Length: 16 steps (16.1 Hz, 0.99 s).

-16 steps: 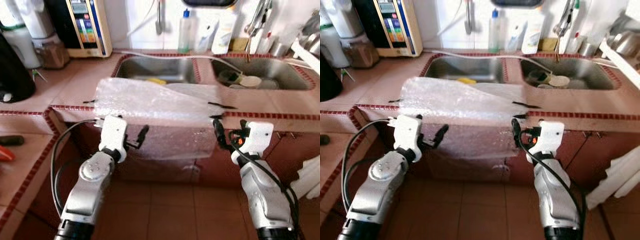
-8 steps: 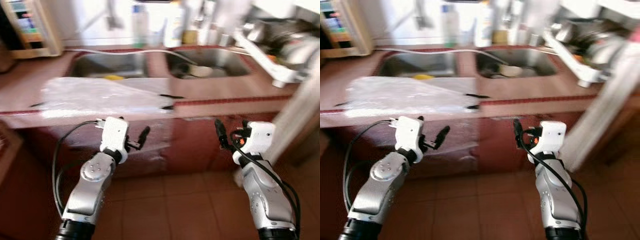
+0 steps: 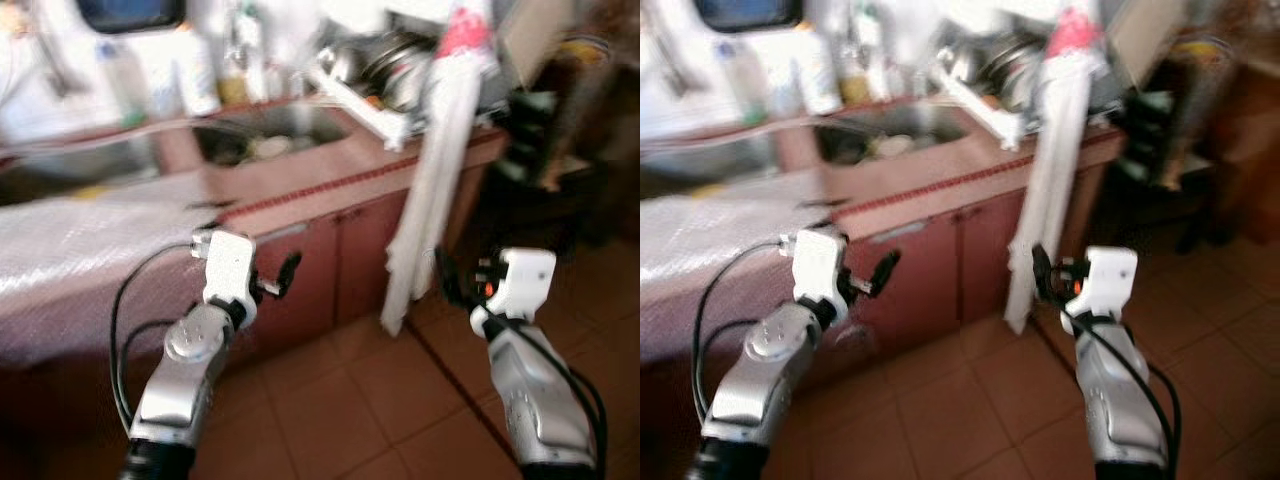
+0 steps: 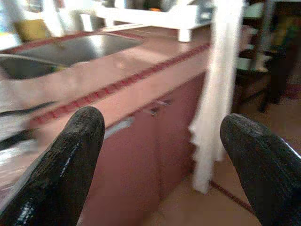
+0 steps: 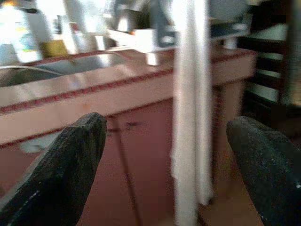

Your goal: Kitchen organization

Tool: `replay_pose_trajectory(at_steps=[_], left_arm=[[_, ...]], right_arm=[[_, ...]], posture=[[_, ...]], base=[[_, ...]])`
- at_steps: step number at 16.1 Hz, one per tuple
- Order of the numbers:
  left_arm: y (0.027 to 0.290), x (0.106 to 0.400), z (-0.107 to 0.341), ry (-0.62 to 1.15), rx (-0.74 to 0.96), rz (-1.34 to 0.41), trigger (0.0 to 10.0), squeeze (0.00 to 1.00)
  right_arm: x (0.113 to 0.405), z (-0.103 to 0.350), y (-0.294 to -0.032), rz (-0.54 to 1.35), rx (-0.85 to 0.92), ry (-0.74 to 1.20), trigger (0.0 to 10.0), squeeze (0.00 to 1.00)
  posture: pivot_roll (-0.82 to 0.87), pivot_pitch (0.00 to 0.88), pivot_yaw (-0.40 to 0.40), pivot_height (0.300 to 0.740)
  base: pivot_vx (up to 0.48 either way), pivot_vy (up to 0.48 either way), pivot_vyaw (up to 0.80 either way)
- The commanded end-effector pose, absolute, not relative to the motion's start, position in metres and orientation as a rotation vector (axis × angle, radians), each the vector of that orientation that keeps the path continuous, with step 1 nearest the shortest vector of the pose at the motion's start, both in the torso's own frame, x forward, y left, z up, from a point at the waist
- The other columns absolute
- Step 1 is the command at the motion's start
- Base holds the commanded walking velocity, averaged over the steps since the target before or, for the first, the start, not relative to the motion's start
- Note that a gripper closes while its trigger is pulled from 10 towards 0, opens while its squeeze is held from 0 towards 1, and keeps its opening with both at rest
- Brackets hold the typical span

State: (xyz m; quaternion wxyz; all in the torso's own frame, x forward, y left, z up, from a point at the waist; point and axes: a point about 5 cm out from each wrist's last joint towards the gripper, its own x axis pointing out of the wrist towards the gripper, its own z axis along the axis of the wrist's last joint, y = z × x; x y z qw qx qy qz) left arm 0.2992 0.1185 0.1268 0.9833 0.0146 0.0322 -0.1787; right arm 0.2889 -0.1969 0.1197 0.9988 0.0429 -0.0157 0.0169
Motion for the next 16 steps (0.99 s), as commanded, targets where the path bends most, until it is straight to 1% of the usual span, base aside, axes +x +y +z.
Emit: replay_pose_trajectory(at_steps=[1,2,5,10,16], left_arm=[[0.1244,0.3024,0.1294,0.070,0.012,-0.337,10.0,0.00],[0.1261,0.3044,0.1321,0.060,-0.011,-0.332,10.0,0.00],[0.1277,0.3053,0.1333,0.060,-0.017,-0.327,10.0,0.00],[0.1279,0.3039,0.1303,0.073,-0.023,-0.324,10.0,0.00],[0.1271,0.3047,0.1290,0.087,-0.027,-0.331,10.0,0.00]], right_arm=[[0.2907,0.1259,-0.1938,0.046,0.089,-0.054,10.0,0.18],[0.2902,0.1257,-0.1941,0.046,0.088,-0.054,10.0,0.18],[0.2890,0.1257,-0.1955,0.041,0.086,-0.054,10.0,0.17],[0.2888,0.1253,-0.1963,0.041,0.082,-0.051,10.0,0.18],[0.2904,0.1244,-0.1956,0.044,0.077,-0.048,10.0,0.18]], posture=[[-0.08,0.034,0.042,0.740],[-0.08,0.034,0.042,0.740],[-0.08,0.037,0.042,0.740],[-0.08,0.037,0.039,0.740],[-0.08,0.030,0.043,0.740]], base=[[0.000,0.000,0.00],[0.000,0.000,0.00],[0.000,0.254,0.00],[0.000,0.000,0.00],[0.000,0.354,0.00]])
